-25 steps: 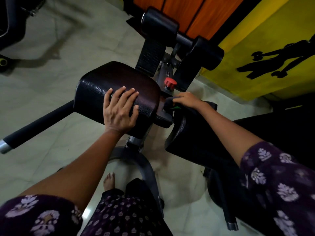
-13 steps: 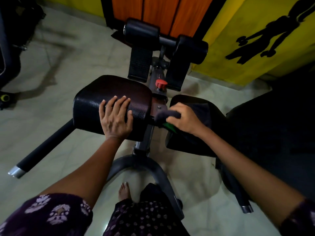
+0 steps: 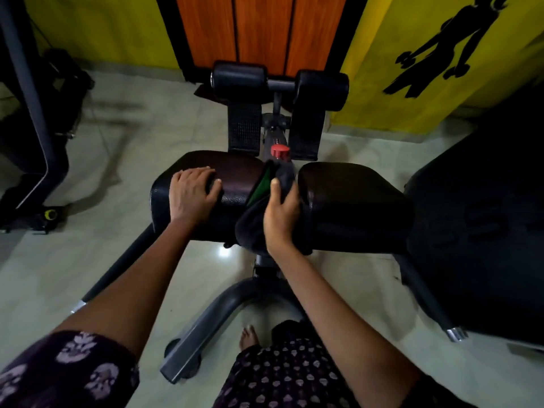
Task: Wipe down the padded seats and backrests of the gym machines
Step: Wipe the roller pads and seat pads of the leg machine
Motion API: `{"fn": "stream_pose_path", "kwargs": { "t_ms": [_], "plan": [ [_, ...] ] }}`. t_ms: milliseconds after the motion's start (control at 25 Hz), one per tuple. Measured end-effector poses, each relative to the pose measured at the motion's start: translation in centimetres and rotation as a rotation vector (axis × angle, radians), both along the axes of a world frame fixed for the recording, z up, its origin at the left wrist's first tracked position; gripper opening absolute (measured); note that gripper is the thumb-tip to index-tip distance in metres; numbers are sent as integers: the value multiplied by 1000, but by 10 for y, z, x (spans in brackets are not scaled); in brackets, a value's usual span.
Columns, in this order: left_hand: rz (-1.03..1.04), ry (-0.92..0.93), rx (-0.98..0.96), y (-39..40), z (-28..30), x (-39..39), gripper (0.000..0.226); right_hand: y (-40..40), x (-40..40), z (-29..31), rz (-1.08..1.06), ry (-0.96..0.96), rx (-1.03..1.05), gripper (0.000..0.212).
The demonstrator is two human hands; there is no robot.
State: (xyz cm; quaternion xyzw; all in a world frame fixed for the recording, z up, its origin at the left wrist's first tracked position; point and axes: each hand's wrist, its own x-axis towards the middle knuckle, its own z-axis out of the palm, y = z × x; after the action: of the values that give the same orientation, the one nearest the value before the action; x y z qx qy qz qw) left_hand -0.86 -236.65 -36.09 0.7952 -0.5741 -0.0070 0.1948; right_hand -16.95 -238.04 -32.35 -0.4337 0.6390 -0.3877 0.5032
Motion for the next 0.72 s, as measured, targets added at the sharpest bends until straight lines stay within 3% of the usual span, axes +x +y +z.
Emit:
{"fn": "stream_pose_path", "kwargs": {
  "t_ms": [120, 240, 320, 480, 560, 720],
  "plan": [
    [27, -54, -26, 6, -12, -2, 51, -6, 11, -23, 147, -59, 170, 49],
    [13, -67, -97, 7, -16, -1, 44, -28, 13, -31, 221, -51, 187, 44],
    [13, -90, -131, 7, -17, 1, 43, -60, 21, -38, 285, -26, 202, 39],
    [-4, -134, -159, 7, -19, 0, 41, -132, 41, -55, 355, 64, 449, 41],
    [-12, -145, -169, 6, -18, 1, 40, -131, 38, -56, 361, 88, 413, 39],
    [-11, -173, -182, 6, -19, 0, 39, -69, 17, -55, 257, -86, 266, 36]
  ]
}}
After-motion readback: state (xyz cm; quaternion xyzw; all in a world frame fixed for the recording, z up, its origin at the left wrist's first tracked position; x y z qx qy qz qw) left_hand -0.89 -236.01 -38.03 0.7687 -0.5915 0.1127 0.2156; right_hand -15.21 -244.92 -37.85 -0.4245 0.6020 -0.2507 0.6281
